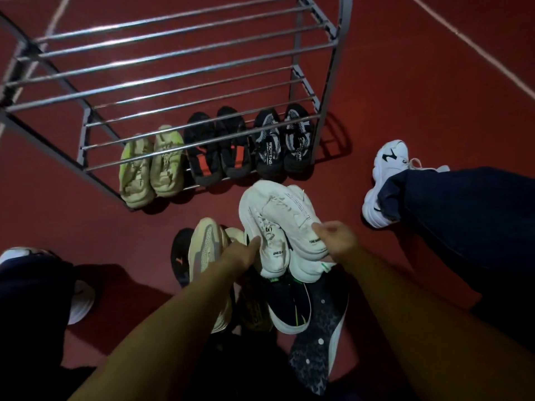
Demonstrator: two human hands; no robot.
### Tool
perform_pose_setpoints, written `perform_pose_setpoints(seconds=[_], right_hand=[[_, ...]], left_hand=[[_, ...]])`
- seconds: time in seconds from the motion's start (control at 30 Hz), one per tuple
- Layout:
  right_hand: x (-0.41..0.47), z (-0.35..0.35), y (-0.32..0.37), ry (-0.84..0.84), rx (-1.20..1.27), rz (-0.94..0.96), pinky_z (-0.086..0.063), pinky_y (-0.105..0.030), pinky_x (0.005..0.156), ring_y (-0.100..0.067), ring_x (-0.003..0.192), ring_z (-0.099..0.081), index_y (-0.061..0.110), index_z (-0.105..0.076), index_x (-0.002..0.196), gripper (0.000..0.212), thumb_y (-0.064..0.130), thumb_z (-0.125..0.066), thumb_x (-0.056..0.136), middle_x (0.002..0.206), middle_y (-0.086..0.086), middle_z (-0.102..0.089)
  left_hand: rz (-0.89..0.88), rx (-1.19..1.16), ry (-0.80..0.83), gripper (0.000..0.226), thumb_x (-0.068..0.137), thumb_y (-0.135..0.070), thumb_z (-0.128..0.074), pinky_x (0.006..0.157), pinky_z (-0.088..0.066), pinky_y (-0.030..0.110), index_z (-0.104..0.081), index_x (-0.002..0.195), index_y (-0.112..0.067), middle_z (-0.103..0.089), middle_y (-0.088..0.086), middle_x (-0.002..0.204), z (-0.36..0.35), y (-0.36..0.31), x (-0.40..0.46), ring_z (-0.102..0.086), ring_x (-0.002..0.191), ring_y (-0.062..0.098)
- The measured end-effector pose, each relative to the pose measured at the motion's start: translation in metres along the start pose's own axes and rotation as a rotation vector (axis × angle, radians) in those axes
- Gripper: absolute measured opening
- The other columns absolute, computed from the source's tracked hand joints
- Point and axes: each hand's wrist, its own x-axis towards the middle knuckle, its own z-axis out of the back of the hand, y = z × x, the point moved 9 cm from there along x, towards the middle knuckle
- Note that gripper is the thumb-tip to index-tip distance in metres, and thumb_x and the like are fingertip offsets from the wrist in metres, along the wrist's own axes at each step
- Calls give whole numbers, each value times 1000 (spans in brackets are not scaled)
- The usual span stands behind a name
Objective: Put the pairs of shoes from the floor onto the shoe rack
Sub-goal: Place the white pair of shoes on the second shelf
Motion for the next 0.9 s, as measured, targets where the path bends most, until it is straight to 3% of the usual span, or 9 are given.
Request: perform_pose_setpoints(seconds=[0.1,0.2,0.33,0.43,0.5,0.6,0.67,0.73,0.9], right_hand=[[-2,-5,-3,0,-78,-36,-60,-39,57,-25,84,-60,13,-52,107,26,34,-60,94,90,-3,-53],[1,-6,-3,-1,-129,-41,-61,-47,67,-24,76,-60,11,-50,105,23,32,-53,96,82,-2,-52],[-3,-6,-1,-26,-159,-24,-60,-46,69,-27,80,-62,10,-54,102,28,36,-51,93,82,-4,-55],[-8,-7,11,-59,-257,2,-46,-33,60,-25,67,-55,14,-51,77,34,47,-45,81,70,-4,-51],[-11,-11,12,-86,-287,-66,-44,-33,68,-29,75,-59,9,-60,87,42,47,-42,82,80,-10,-60],[-27,-33,26,-37,-194,-220,-51,-36,67,-34,76,-63,2,-59,109,50,43,-37,91,92,-22,-64],[-50,-56,36,102,-147,-315,-36,-24,51,-23,50,-48,5,-54,91,42,41,-32,97,67,-16,-54],[-71,-70,51,201,-161,-316,-27,-20,48,-18,44,-38,8,-50,82,39,38,-31,99,57,-10,-45],[-118,-76,88,301,-224,-152,-28,-17,44,-16,41,-37,13,-54,96,41,47,-32,99,55,-9,-47]], left_hand=[[30,-218,76,95,75,-75,-55,79,-55,38,-56,123,7,-63,24,122,-5,-7,-8,-65,103,38],[-54,50,-13,56,88,-54,-57,71,-59,34,-69,89,1,-71,14,79,4,-19,-16,-73,82,33],[-134,242,-403,41,90,-38,-51,75,-46,34,-66,102,-2,-69,17,102,35,-30,-36,-66,97,33],[-174,255,-482,43,89,-41,-48,75,-47,34,-66,93,-2,-68,15,97,57,-34,-48,-64,91,32],[-146,252,-511,46,85,-44,-46,79,-50,34,-68,95,-5,-69,15,101,78,-29,-55,-66,96,35],[-152,263,-364,43,87,-40,-48,70,-50,31,-71,95,-5,-71,19,97,102,-28,-63,-69,88,34],[-213,137,-172,37,94,-30,-50,52,-51,27,-67,81,0,-68,21,75,108,-25,-73,-68,62,30],[-209,-106,-53,35,97,-24,-52,42,-49,25,-56,72,0,-55,16,61,119,-16,-89,-59,44,24],[-109,-313,83,21,92,-25,-60,52,-55,30,-62,96,-4,-59,17,89,152,3,-141,-59,65,25]])
